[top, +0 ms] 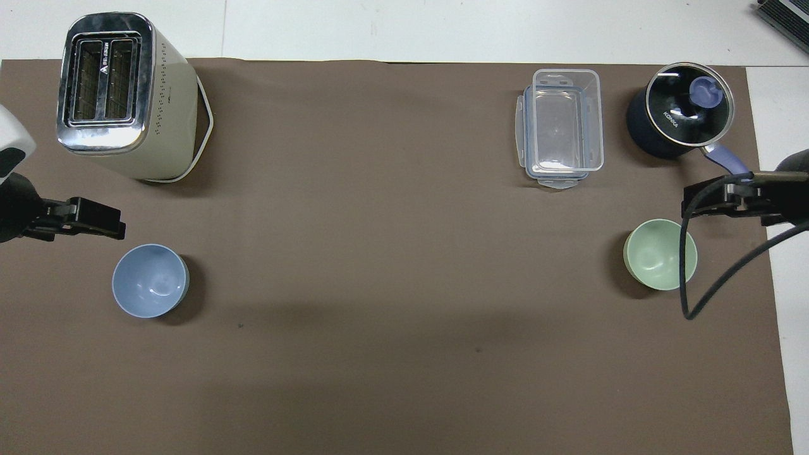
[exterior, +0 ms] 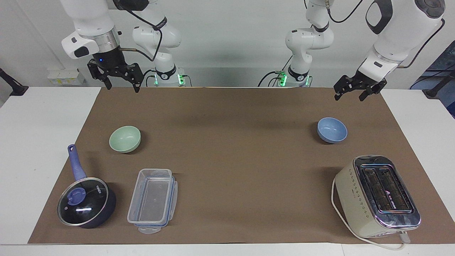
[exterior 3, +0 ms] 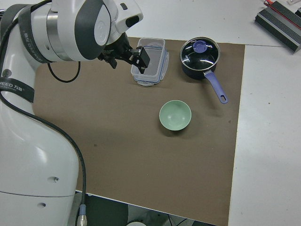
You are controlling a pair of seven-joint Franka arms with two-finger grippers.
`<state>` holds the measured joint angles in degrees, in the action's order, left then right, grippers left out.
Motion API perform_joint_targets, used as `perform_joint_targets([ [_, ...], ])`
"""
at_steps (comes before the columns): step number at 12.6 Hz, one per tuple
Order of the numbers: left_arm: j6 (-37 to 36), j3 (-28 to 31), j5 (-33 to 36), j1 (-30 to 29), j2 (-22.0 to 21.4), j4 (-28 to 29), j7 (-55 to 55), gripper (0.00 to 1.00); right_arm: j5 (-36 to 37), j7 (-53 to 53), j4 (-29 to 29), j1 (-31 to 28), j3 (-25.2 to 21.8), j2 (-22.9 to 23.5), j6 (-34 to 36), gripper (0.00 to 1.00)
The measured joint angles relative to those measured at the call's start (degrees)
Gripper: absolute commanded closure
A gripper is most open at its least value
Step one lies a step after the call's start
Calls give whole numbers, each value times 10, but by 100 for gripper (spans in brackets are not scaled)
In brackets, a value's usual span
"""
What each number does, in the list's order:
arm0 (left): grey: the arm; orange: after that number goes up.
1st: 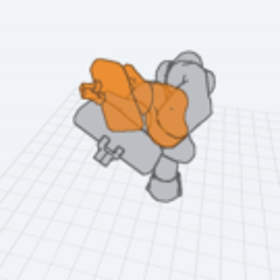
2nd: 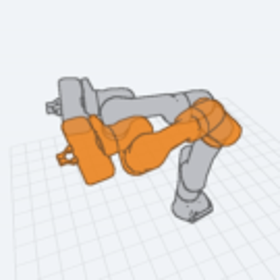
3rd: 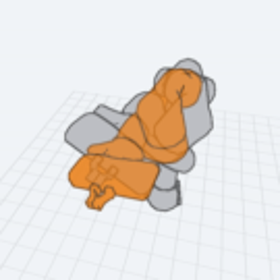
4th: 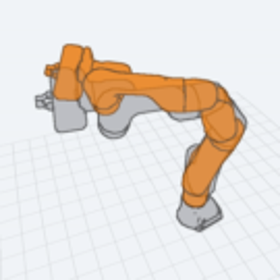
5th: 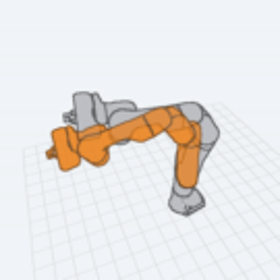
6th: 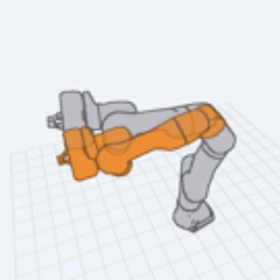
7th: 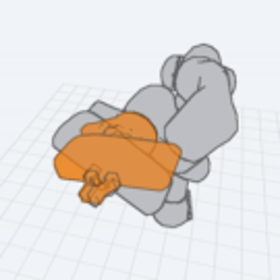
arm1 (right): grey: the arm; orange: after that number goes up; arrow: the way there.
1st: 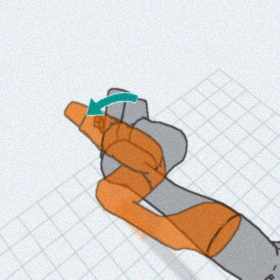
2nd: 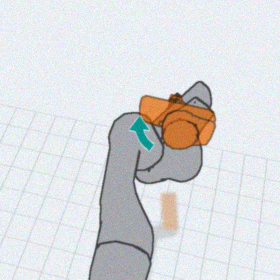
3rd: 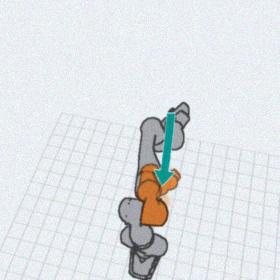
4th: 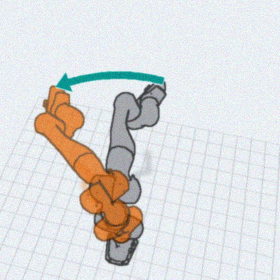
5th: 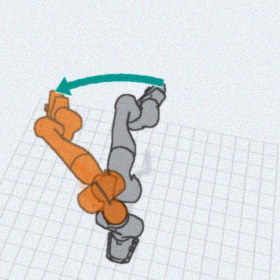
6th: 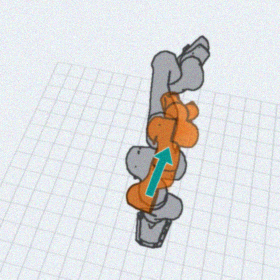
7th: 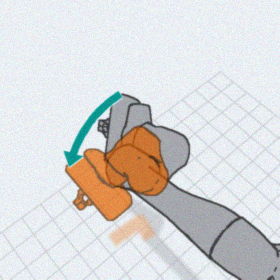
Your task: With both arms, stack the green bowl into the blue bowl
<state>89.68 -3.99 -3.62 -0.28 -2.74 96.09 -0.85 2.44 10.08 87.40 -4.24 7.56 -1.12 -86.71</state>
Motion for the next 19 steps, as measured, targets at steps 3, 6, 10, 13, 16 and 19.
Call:
perform_joint_targets([
  [3,49,0,1,0,-9,46,0,0,0,-1,0,0,0,0,0,0],
  [6,116,1,1,-1,-31,125,0,0,0,-14,0,0,0,1,0,0],
  [10,216,7,3,-6,-52,227,3,0,0,-19,0,0,0,1,0,0],
  [13,292,9,3,-34,-68,309,46,0,0,-23,1,0,0,1,0,0],
  [16,355,10,3,-69,-70,360,103,0,0,-23,2,0,0,1,0,0],
  [19,413,11,3,-105,-64,410,145,0,0,-23,2,0,0,1,0,0],
])
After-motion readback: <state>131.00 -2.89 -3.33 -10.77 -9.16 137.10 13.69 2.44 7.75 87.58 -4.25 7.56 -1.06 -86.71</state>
